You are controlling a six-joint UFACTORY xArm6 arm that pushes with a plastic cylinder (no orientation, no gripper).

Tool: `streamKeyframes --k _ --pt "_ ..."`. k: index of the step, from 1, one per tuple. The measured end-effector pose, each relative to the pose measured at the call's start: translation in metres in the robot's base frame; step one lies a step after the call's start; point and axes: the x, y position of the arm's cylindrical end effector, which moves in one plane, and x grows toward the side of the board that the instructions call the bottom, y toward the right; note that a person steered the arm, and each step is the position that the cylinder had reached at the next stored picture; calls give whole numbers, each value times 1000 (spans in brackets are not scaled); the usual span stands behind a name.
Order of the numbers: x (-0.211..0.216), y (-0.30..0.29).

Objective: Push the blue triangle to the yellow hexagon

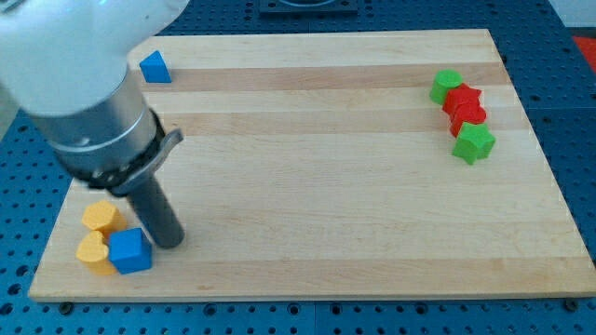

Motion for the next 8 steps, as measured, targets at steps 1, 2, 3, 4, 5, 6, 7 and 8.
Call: streamKeyframes --k 1,2,3,4,5,6,7,8 --pt "-64 20" --pt "-111 6" --pt "-153 -37" --pt "-194 -79" --pt "-231 -121" --pt "-253 -149" --pt "-268 -147" --pt "-295 -117"
